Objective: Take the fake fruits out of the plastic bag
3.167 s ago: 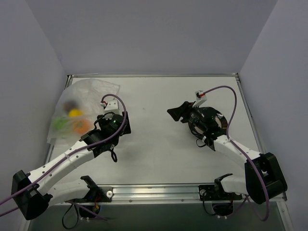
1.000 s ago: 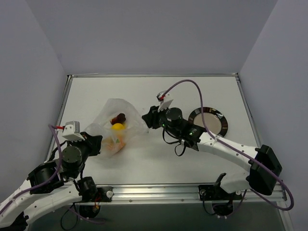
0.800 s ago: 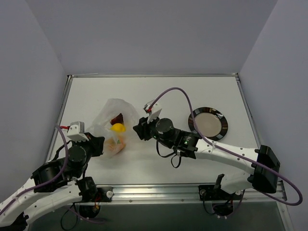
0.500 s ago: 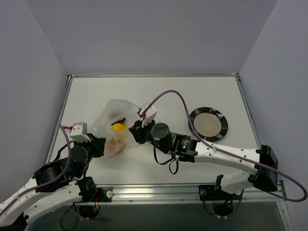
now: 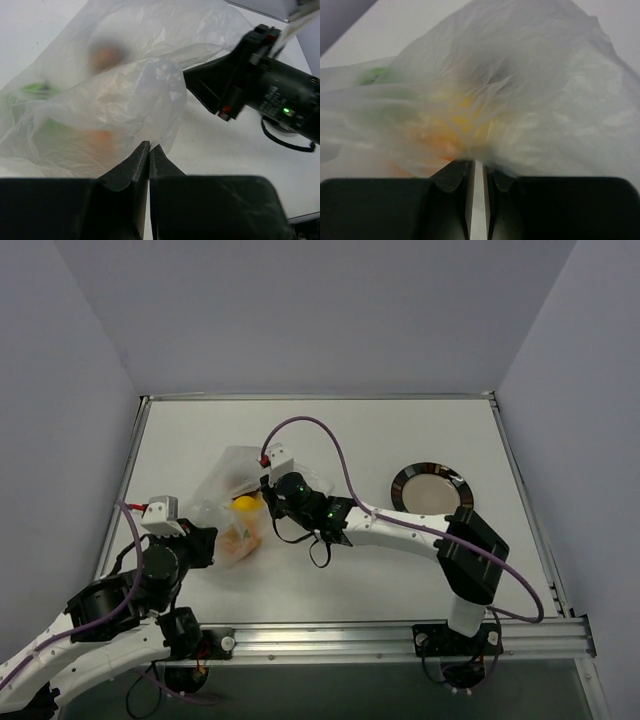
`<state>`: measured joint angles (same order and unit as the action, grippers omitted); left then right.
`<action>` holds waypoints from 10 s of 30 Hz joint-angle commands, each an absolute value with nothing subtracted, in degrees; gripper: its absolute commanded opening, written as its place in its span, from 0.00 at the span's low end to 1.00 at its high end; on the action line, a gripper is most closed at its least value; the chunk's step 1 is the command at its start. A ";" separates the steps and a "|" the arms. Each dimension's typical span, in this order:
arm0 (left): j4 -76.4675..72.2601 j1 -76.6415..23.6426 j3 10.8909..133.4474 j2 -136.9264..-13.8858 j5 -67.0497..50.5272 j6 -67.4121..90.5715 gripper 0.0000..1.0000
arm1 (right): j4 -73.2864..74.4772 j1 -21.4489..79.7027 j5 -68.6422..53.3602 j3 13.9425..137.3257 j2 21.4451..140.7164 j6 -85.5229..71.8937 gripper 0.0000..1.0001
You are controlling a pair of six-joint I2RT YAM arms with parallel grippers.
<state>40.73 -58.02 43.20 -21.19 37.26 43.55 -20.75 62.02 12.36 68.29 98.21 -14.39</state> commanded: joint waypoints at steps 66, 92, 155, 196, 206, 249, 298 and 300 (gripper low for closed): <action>52.82 -57.92 34.19 -10.81 40.78 58.62 0.02 | -27.25 72.86 12.66 75.31 118.91 -28.74 1.00; 45.63 -57.92 33.84 -14.49 42.63 55.82 0.02 | -41.30 69.61 5.64 59.68 97.49 -21.80 0.47; 35.86 -57.83 39.19 -15.91 34.62 42.19 0.02 | -18.02 42.67 15.56 41.90 51.24 -28.13 0.24; 43.68 -57.83 33.66 -10.11 37.44 51.33 0.02 | -26.80 64.95 29.11 82.79 124.98 -28.30 1.00; 44.21 -57.83 33.84 -10.46 38.50 51.42 0.02 | -37.96 66.18 27.86 76.56 119.98 -21.54 0.48; 32.87 -57.83 33.49 -15.21 38.85 46.93 0.02 | -14.93 37.62 43.77 29.27 62.30 -42.71 0.43; 38.32 -57.83 37.79 -15.03 42.10 46.93 0.02 | -27.95 71.99 12.84 59.49 88.48 -17.58 0.25; 38.41 -57.83 37.27 -14.94 41.84 47.28 0.02 | -29.43 68.92 12.65 60.64 91.13 -17.58 0.26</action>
<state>37.67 -58.00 35.07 -14.61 40.99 46.78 -24.99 72.62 12.49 57.19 88.36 -18.55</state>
